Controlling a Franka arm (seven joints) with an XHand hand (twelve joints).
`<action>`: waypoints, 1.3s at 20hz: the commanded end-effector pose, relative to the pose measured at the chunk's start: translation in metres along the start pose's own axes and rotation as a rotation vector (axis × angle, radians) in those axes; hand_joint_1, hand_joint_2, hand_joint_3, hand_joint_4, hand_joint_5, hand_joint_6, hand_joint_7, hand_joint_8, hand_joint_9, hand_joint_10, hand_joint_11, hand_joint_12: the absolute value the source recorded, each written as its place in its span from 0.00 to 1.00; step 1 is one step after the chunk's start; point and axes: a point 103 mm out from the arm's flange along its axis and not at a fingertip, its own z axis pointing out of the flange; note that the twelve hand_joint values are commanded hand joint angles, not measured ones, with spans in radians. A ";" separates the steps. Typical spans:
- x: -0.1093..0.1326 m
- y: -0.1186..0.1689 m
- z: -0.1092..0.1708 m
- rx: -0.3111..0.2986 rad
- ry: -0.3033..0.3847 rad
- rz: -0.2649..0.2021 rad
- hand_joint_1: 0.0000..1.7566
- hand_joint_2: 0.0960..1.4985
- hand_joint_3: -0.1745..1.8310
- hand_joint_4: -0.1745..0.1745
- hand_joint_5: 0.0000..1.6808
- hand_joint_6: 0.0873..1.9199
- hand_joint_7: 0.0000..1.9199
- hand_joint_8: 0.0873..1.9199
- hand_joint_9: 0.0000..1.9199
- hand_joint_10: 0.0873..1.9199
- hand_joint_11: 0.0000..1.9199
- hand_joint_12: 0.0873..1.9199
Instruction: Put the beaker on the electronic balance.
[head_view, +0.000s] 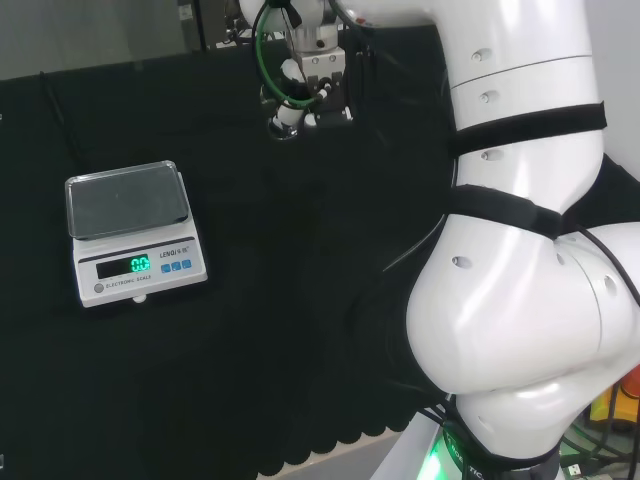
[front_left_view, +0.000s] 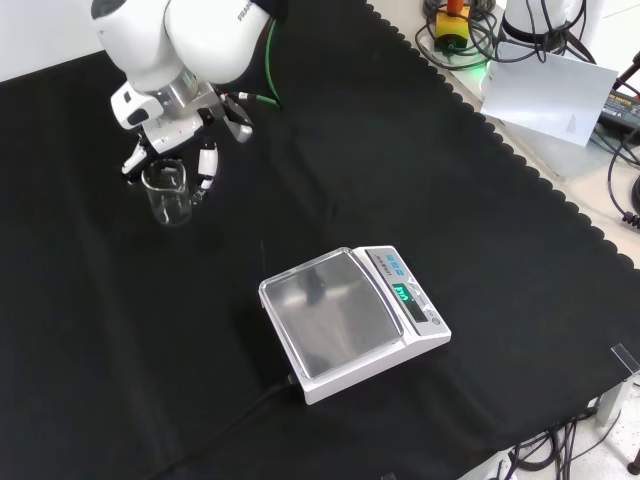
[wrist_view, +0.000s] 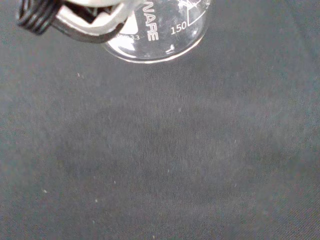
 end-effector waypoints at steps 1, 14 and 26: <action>0.003 -0.011 -0.017 -0.007 -0.015 -0.001 0.63 0.55 0.43 0.00 0.50 0.71 0.47 0.82 0.68 0.49 0.76 0.40; 0.043 -0.033 -0.027 -0.011 0.002 -0.107 0.63 0.54 0.44 0.00 0.51 0.70 0.48 0.82 0.68 0.49 0.76 0.40; 0.137 -0.086 -0.036 -0.004 0.030 -0.333 0.63 0.53 0.44 0.00 0.51 0.70 0.49 0.81 0.69 0.49 0.77 0.40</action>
